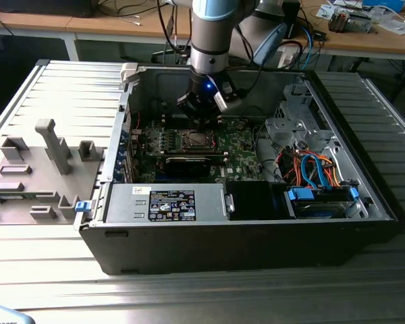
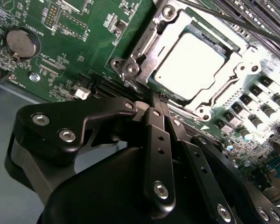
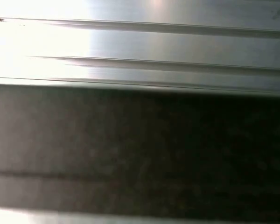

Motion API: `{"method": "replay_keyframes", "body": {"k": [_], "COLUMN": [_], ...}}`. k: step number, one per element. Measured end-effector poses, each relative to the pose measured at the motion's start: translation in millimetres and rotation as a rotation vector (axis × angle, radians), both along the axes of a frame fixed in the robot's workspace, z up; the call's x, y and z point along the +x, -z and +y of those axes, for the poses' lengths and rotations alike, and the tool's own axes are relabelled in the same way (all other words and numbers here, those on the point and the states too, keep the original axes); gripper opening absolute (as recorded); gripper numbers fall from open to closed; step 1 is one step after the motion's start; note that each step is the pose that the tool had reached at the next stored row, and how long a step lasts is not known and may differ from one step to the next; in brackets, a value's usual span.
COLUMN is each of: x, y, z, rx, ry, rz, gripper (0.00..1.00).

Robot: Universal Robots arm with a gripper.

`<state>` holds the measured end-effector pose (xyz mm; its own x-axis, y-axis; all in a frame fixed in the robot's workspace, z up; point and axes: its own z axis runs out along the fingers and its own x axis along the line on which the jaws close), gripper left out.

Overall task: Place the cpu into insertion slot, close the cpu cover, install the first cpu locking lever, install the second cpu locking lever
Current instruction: 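Install the first cpu locking lever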

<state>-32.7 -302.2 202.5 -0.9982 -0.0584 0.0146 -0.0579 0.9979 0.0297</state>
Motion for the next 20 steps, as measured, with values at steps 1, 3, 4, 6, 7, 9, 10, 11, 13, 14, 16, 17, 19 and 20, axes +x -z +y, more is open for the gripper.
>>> {"method": "replay_keyframes", "body": {"k": [1,3,4,6,7,9,10,11,13,14,16,17,19,20], "x": [1.1,4.0,5.4,8.4,9.7,12.2,13.1,13.5,13.6,13.6,13.7,13.7,13.5,13.5], "y": [0.0,0.1,0.2,0.3,0.4,0.6,0.8,0.7,0.6,0.6,-1.1,-2.7,-7.0,-8.1], "z": [0.0,0.0,0.0,0.0,0.1,0.7,1.3,1.8,3.7,4.2,4.7,4.7,4.6,4.4], "rx": [0.0,0.0001,0.0002,0.0005,0.0008,0.0006,0.0012,0.0008,0.0004,0.0007,0.0014,0.0009,0.0006,0.0004], "ry": [0.0,0.0,0.0,0.0,0.0,-0.001,-0.001,-0.001,-0.001,-0.002,-0.002,-0.002,-0.002,-0.002], "rz": [0.0,0.0,0.0002,0.0003,0.0003,0.0002,-0.0003,0.0,0.0003,0.0003,0.0,0.0,-0.0005,-0.0007], "gripper": [0.11,0.11,0.11,0.11,0.11,0.11,0.11,0.11,0.11,0.11,0.11,0.11,0.11,0.11]}}
